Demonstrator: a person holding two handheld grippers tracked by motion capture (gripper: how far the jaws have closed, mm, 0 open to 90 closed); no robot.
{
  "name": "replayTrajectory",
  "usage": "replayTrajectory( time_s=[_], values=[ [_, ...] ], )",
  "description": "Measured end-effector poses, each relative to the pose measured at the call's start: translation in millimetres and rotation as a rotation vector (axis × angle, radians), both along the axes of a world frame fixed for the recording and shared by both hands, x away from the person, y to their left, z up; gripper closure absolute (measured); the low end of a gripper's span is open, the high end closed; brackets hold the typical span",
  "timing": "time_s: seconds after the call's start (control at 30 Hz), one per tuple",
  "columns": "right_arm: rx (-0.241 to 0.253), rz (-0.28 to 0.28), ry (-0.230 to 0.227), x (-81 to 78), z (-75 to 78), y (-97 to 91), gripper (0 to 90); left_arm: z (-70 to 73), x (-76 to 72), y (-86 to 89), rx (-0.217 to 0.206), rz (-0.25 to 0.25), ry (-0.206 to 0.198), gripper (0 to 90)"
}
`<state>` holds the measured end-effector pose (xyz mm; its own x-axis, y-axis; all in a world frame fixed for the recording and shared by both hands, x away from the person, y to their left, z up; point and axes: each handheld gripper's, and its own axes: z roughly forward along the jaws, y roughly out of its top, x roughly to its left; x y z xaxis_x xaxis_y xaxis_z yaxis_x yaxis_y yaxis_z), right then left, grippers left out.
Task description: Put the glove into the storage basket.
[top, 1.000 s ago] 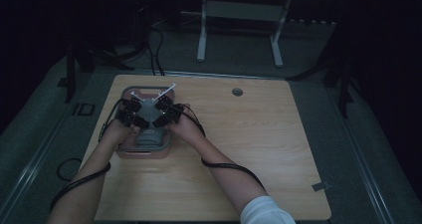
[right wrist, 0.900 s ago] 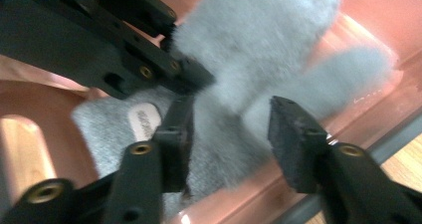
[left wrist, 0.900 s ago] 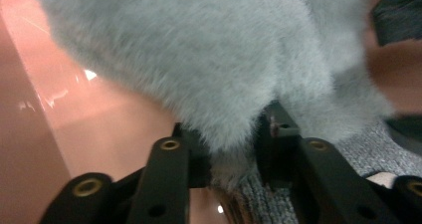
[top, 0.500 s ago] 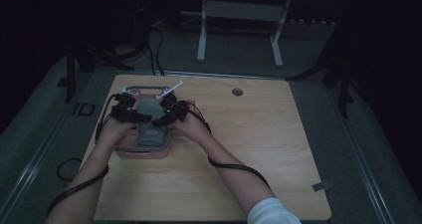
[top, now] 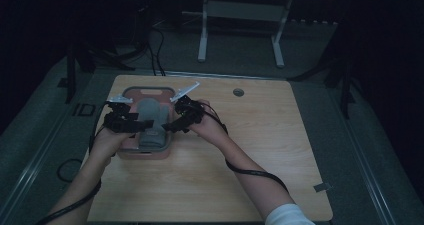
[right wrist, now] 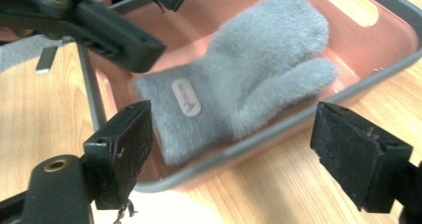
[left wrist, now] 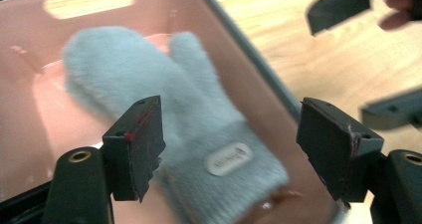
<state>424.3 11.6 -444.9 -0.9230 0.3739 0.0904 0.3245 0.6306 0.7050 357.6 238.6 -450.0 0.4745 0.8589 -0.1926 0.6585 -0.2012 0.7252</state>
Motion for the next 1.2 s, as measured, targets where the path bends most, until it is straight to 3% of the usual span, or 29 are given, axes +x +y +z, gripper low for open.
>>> replayTrajectory(
  time_s=[0.17,0.3,0.57,0.67,0.7,0.8,1.0,1.2],
  values=[
    [-0.006,0.008,-0.022,-7.7,1.1,-12.8,16.6,4.0,-15.7,-9.9,-0.018,-0.034,-0.032,27.2],
    [-0.017,0.016,-0.040,-15.1,-0.6,-26.8,16.5,5.4,-30.4,-22.9,-0.018,-0.115,-0.067,27.3],
    [-0.020,0.023,-0.044,-23.6,-10.2,-51.9,16.5,2.9,-55.2,-44.9,-0.108,-0.225,-0.113,27.2],
    [-0.030,0.024,-0.049,-26.4,-14.3,-59.0,16.5,-0.5,-60.2,-51.9,-0.122,-0.248,-0.131,27.2],
    [-0.030,0.021,-0.049,-27.5,-16.3,-62.5,16.5,-4.1,-63.7,-58.7,-0.133,-0.282,-0.130,27.2],
    [-0.054,0.017,-0.056,-31.7,-23.9,-75.0,16.5,-11.8,-68.2,-70.4,-0.133,-0.317,-0.132,27.1],
    [-0.045,-0.003,-0.039,-37.1,-36.3,-95.5,16.6,-32.2,-74.4,-90.2,-0.136,-0.374,-0.138,27.1],
    [-0.051,0.000,-0.027,-42.7,-54.6,-111.6,16.6,-55.9,-77.4,-107.5,-0.106,-0.416,-0.120,27.1]
  ],
)
